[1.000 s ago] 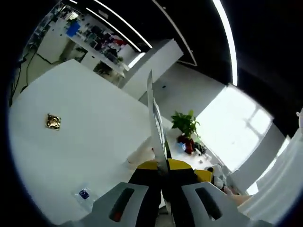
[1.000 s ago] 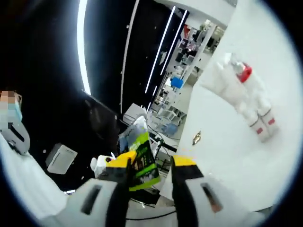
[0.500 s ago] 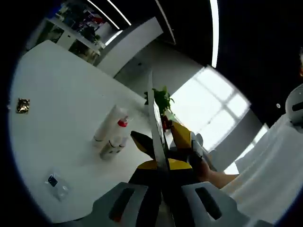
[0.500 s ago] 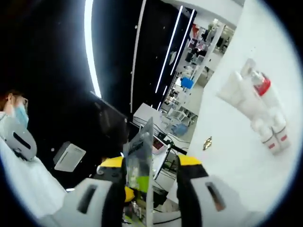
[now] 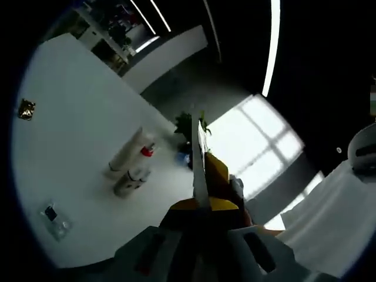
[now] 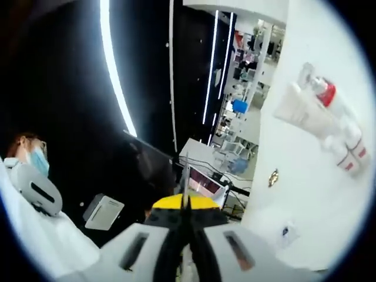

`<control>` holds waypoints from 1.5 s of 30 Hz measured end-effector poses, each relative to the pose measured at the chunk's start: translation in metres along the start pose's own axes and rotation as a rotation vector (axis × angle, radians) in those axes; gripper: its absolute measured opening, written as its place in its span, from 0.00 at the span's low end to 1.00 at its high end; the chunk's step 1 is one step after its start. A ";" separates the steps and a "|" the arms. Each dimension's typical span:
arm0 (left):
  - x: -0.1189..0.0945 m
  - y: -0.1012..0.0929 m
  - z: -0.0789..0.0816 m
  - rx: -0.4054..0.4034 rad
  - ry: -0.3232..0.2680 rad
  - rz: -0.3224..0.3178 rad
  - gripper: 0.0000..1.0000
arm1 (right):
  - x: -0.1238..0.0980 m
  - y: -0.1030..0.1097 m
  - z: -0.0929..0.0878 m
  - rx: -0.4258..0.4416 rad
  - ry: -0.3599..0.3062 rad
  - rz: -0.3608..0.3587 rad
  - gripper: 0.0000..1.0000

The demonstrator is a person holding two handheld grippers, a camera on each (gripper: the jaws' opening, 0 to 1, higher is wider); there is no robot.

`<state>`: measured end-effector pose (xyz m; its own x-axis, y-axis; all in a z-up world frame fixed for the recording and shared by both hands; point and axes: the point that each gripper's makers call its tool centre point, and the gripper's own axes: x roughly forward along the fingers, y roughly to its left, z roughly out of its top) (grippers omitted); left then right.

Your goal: Arrange the skincare products in the storage area until every visible bottle or jar stands upright without overlapping.

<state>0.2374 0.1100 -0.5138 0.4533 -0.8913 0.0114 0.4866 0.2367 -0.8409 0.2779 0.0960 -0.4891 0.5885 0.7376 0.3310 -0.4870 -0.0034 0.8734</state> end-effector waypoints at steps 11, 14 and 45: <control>-0.009 0.014 -0.007 0.031 0.007 0.047 0.03 | -0.004 -0.005 0.025 0.032 -0.110 -0.029 0.01; -0.011 0.013 -0.007 0.004 -0.010 0.040 0.01 | -0.004 -0.008 0.023 0.014 -0.101 -0.050 0.01; -0.023 0.073 -0.010 -0.158 -0.052 0.196 0.00 | -0.032 -0.050 -0.009 -0.489 0.234 -0.329 0.44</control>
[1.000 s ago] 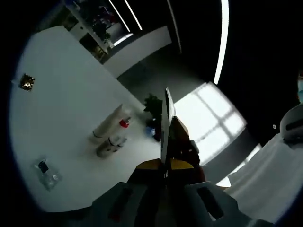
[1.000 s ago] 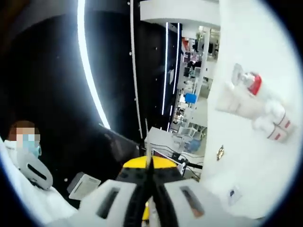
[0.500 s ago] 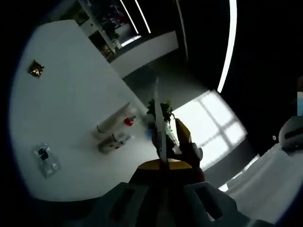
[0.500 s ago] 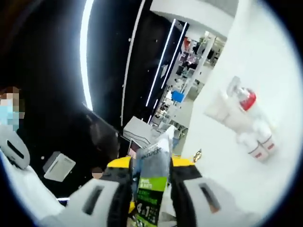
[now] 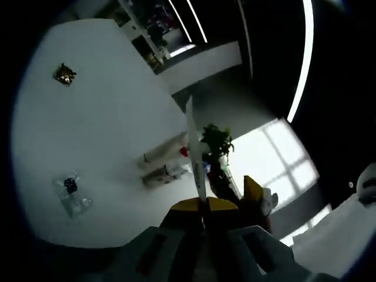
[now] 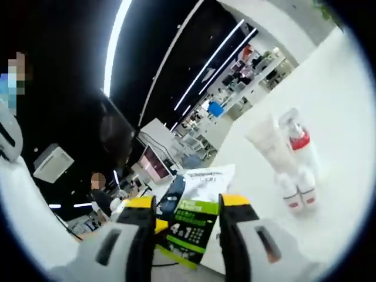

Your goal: Arrange the skincare products in the storage area until every visible bottle or jar stands upright without overlapping.

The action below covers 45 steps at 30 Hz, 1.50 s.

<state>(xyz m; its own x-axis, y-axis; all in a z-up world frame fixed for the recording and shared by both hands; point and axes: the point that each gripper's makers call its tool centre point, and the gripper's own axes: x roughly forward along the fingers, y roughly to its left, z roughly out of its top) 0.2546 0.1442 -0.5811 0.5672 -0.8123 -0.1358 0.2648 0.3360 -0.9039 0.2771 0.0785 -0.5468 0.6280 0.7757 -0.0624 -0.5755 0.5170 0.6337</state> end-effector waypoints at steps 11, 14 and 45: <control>0.025 0.047 0.007 -0.064 0.006 0.077 0.00 | -0.023 -0.026 -0.018 -0.144 0.109 -0.128 0.66; 0.030 0.055 0.007 -0.064 0.014 0.095 0.00 | -0.031 -0.036 -0.019 -0.163 0.117 -0.175 0.72; 0.069 0.148 -0.017 0.068 0.126 0.363 0.01 | -0.083 -0.092 -0.016 -0.211 0.106 -0.482 0.96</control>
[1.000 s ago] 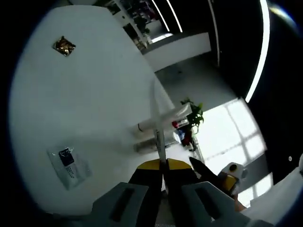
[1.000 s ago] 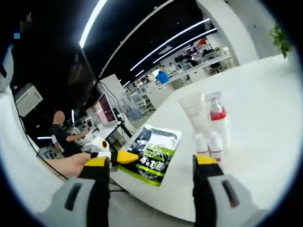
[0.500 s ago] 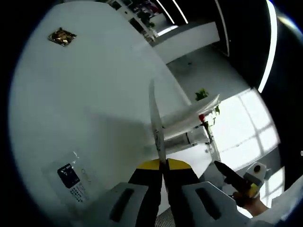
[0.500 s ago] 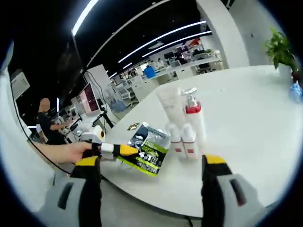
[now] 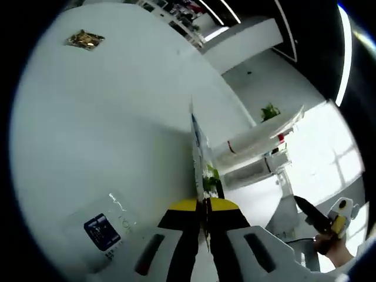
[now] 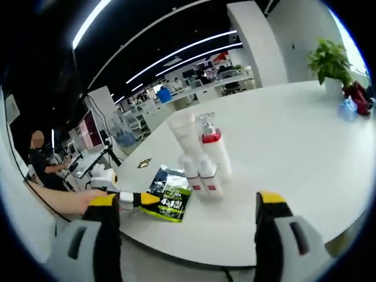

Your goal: Arrange the skincare products in the storage area until every visible bottle or jar stands upright without overlapping.

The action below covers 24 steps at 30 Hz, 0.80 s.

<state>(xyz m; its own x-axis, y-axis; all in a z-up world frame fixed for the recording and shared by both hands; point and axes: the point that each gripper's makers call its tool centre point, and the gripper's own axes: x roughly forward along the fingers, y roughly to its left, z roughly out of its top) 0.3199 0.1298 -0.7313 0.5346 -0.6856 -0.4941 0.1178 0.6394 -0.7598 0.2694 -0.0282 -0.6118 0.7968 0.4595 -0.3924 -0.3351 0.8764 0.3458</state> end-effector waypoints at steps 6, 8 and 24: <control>0.003 0.003 -0.005 0.154 0.042 0.046 0.07 | 0.003 0.000 -0.002 -0.020 0.001 -0.013 0.96; 0.001 0.000 -0.002 0.231 0.036 0.048 0.10 | 0.003 -0.001 -0.002 -0.021 0.001 -0.017 0.96; -0.009 0.012 0.012 0.736 0.098 0.197 0.40 | 0.004 -0.002 -0.003 -0.005 0.001 -0.012 0.96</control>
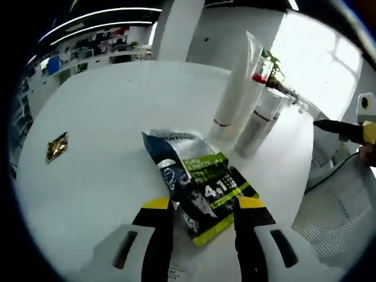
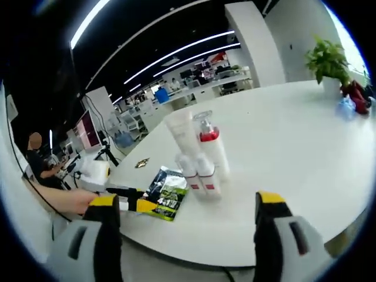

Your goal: Arrange the skincare products in the storage area until every visible bottle or jar stands upright without overlapping.

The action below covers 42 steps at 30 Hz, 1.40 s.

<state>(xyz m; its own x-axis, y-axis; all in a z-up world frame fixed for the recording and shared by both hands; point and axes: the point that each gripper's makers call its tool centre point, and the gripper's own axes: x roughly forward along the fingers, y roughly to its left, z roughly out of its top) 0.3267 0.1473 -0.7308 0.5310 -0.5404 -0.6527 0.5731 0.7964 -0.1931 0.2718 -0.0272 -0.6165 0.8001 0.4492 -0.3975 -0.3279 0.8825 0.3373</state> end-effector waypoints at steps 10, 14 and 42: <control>0.012 0.001 0.011 0.366 0.041 -0.027 0.47 | -0.001 -0.001 0.000 0.009 -0.007 0.001 0.96; 0.021 -0.002 0.001 0.374 0.098 -0.048 0.50 | -0.001 -0.001 0.001 0.010 -0.011 0.000 0.96; 0.027 -0.008 0.004 0.320 0.121 -0.038 0.50 | -0.002 -0.004 0.003 0.009 -0.030 -0.015 0.97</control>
<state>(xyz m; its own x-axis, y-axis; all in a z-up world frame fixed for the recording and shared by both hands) 0.3385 0.1254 -0.7440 0.4388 -0.5167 -0.7352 0.7680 0.6405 0.0082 0.2727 -0.0319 -0.6144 0.8199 0.4310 -0.3769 -0.3111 0.8880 0.3387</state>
